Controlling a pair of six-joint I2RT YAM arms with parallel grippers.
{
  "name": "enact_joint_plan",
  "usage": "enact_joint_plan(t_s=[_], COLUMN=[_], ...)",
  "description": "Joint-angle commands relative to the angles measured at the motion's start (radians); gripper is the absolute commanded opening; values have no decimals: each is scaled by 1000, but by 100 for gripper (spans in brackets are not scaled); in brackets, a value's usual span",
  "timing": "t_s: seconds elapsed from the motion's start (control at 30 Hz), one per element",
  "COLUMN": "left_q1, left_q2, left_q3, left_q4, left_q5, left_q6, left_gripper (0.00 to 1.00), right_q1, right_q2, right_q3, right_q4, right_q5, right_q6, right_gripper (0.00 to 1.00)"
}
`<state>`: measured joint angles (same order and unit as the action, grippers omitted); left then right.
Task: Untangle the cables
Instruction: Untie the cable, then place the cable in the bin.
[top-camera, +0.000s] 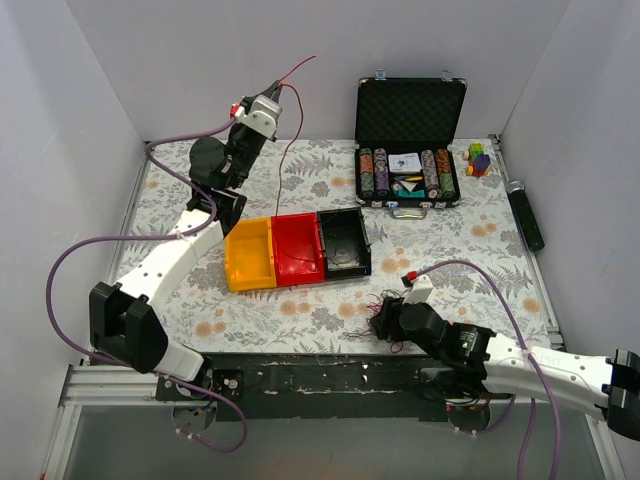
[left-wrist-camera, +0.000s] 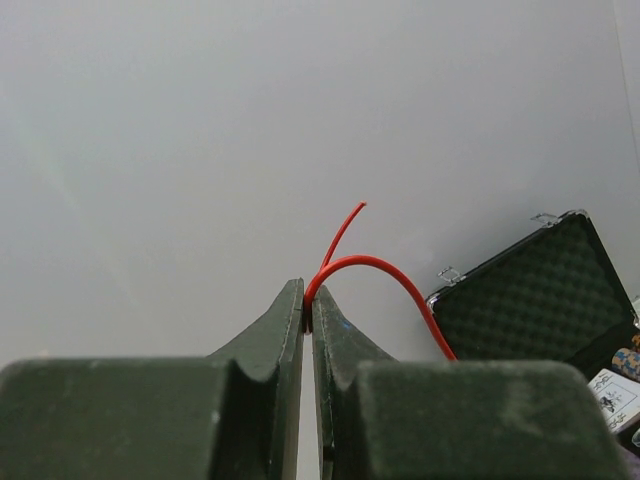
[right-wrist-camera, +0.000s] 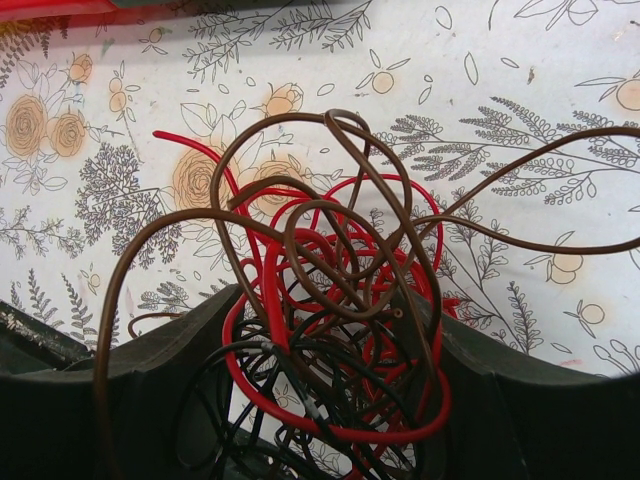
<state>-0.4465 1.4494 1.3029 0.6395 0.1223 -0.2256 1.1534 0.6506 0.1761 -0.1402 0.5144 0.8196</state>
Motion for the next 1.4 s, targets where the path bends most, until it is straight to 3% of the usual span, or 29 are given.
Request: enact_joint_plan(t_s=[0.0,0.1,0.27,0.37,0.67,0.93,1.03,1.17,1.23,1.37], left_q1=[6,6,6,6,6,6,6,6,6,6], left_q2=[-14,11,89,127,83,62,43,14,0,-20], left_q3=[-43,-89,-44,8,25,93,93,70,56,27], left_q4=[43,87,101,88,14,-89,-103,-116,-126,-124], left_q5=[10,33,10,5,20,17,16,20,23,23], left_q6=[17,46,40,28,-56,-113,-118,-124,-124,-120], left_gripper=[0,0,0,0,0,0,0,0,0,0], right_q1=[5,5,5,5,8,5,5,-23,-56,-83], right_q2=[0,1,-8,-8,-6,223,349,564,677,854], right_q3=[36,43,79,117,339,473,531,695,788,937], right_q4=[13,13,-15,-36,-88,65,177,189,165,142], right_q5=[21,21,19,13,-19,-76,-160,-203,-263,-347], right_q6=[6,-5,-19,-39,-189,-339,-390,-408,-405,-424], right_gripper=[69,69,72,83,87,84,78,42,29,25])
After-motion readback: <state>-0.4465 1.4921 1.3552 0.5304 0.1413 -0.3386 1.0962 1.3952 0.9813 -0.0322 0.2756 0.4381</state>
